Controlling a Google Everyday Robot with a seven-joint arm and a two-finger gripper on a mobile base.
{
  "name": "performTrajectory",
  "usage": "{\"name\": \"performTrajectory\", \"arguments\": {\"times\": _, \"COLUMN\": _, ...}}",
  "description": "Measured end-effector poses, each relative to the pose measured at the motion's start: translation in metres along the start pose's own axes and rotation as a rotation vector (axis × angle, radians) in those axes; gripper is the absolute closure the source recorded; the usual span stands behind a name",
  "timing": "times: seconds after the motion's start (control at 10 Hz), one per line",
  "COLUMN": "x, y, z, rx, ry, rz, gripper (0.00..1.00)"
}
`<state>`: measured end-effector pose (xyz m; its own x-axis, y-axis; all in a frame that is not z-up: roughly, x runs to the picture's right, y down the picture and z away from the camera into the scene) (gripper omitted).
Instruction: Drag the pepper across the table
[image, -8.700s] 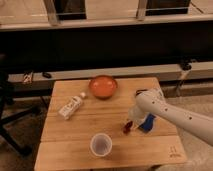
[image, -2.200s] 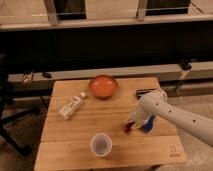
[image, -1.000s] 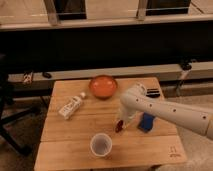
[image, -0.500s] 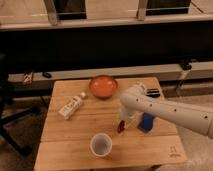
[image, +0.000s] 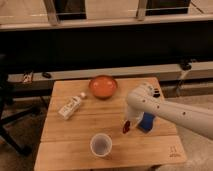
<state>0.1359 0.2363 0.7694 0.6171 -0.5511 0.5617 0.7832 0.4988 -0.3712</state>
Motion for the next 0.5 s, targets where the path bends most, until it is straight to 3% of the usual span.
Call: {"name": "performTrajectory", "arguments": {"times": 0.5, "x": 0.002, "y": 0.006, "z": 0.020, "rx": -0.017, "ry": -0.019, "rz": 0.020, "gripper": 1.00}}
